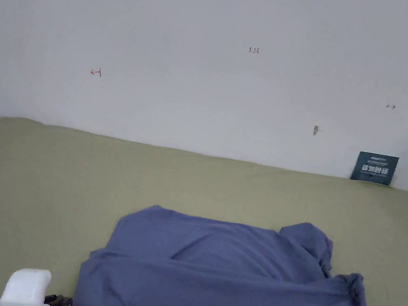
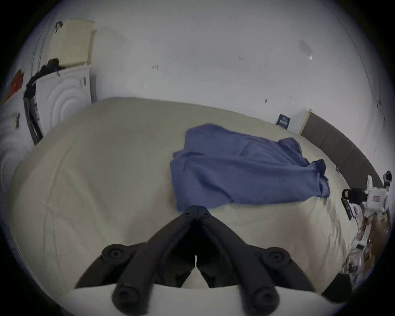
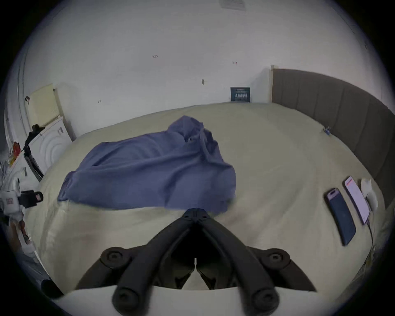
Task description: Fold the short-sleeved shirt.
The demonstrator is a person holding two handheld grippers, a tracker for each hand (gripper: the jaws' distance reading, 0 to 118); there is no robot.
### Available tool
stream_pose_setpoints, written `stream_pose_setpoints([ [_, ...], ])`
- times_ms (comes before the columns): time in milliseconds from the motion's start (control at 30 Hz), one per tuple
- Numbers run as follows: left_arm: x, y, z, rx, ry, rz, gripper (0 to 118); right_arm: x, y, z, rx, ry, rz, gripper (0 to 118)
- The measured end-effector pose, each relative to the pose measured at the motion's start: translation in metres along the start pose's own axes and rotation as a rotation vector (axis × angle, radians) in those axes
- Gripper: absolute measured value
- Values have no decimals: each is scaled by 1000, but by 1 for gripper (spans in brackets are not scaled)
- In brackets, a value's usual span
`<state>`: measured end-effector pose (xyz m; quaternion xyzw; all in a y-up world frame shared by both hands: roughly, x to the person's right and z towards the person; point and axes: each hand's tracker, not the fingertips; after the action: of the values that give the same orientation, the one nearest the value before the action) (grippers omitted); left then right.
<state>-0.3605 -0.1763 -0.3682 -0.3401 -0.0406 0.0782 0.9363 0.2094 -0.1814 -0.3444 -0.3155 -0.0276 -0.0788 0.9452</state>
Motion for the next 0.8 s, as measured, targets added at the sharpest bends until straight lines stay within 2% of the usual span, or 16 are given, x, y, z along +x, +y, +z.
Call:
stream_pose_setpoints([
  [100, -6, 12, -23, -31, 3, 72, 6, -2, 4, -6, -6, -6, 19, 0],
  [133, -6, 17, -33, -36, 15, 99, 22, -3, 5, -7, -6, -6, 29, 0],
  [167, -8, 22, -45, -35, 15, 118, 49, -2, 5, -9, -6, -2, 34, 0],
  [200, -9, 28, -57, -66, -15, 139, 87, -1, 6, -10, -5, 8, 37, 0],
  [233, -9, 34, -68, -92, -25, 165, 98, -4, 10, -9, -4, 12, 44, 0],
  [300, -11, 40, -89, -115, -85, 196, 97, -2, 11, -10, 1, 13, 55, 0],
  [433, -7, 42, -122, -230, 52, 165, 93, 10, 17, -14, 3, 24, 33, 0],
  [467, -3, 46, -119, -201, 41, 131, 85, 14, 18, -16, 5, 12, 27, 0],
  [500, 1, 50, -115, -171, 72, 97, 41, 16, 21, -20, 10, -1, 32, 1],
  [533, 0, 50, -108, -145, 122, 63, 0, 20, 23, -26, 10, -2, 35, 11],
  [567, -3, 52, -113, -159, 88, 50, 0, 24, 26, -34, 4, -10, 37, 34],
  [600, -5, 49, -110, -172, 17, 86, 0, 26, 28, -43, -18, -13, 37, 80],
  [633, -5, 48, -110, -184, -25, 101, 0, 28, 32, -53, -69, -9, 19, 105],
  [667, -3, 47, -101, -177, 6, 83, 0, 30, 32, -66, -124, 7, -8, 113],
  [767, 0, 43, -100, -174, 12, 63, 0, 31, 30, -96, -180, 35, -73, 101],
  [800, -5, 47, -99, -174, 6, 81, 0, 29, 30, -106, -220, 18, -68, 88],
])
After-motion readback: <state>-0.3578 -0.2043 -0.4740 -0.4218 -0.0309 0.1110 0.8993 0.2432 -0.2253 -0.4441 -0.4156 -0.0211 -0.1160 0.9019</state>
